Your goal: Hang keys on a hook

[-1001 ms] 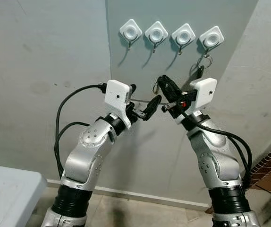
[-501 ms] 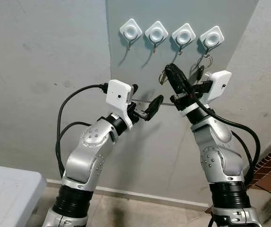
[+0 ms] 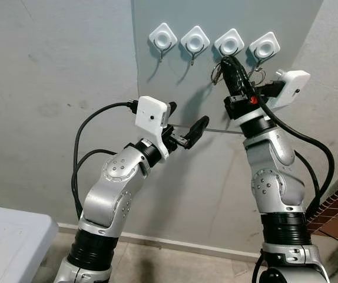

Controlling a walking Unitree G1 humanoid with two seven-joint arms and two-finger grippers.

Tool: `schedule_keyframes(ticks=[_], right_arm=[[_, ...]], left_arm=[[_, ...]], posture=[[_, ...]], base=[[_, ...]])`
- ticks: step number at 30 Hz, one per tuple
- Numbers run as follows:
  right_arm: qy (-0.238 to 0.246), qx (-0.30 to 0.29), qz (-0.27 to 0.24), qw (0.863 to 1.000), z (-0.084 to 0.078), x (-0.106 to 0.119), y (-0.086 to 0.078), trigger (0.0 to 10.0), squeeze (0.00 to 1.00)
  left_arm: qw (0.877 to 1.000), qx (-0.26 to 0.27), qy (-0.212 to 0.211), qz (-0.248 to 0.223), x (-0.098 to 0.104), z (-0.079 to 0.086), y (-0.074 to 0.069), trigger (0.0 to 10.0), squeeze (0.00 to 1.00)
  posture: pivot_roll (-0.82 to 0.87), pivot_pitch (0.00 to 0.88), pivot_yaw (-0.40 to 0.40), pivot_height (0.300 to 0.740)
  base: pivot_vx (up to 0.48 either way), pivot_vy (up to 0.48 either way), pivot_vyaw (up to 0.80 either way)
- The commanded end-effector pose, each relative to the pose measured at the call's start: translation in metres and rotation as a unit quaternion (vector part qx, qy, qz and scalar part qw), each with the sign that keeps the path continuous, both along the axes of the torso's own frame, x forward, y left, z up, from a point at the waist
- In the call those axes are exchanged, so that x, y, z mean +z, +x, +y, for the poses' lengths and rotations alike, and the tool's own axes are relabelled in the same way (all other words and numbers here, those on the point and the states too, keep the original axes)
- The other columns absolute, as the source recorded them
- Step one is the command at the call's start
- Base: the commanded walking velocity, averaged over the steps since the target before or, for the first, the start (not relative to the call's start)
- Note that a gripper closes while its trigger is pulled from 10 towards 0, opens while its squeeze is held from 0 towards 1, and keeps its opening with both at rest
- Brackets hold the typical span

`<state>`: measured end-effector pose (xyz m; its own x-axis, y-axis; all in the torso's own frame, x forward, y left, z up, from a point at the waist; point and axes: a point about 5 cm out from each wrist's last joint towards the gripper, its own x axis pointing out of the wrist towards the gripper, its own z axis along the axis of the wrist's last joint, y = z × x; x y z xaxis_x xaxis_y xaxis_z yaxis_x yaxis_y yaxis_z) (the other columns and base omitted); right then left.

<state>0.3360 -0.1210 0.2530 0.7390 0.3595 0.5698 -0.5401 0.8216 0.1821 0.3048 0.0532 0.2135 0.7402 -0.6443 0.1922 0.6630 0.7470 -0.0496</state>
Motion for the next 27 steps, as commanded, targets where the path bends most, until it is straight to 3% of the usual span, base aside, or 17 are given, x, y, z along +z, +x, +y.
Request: schedule_keyframes(ticks=[1,18,27], right_arm=[[0.001,0.001,-0.017,1.0,0.001,0.009,0.003,10.0,0.0],[0.006,-0.014,-0.012,1.0,0.0,0.01,0.016,10.0,0.0],[0.015,-0.062,-0.008,0.998,-0.01,0.01,0.021,10.0,0.0]], left_arm=[[1.0,-0.01,-0.001,-0.012,0.007,-0.003,-0.002,10.0,0.0],[1.0,0.0,-0.008,-0.005,0.008,0.001,-0.004,10.0,0.0],[1.0,-0.003,-0.012,-0.003,0.009,0.0,-0.004,10.0,0.0]], posture=[[0.0,0.008,-0.009,0.74],[0.01,0.029,-0.018,0.74],[0.01,0.032,-0.016,0.74]], base=[[0.0,0.0,0.0],[0.0,0.0,0.0],[0.0,0.0,0.0]])
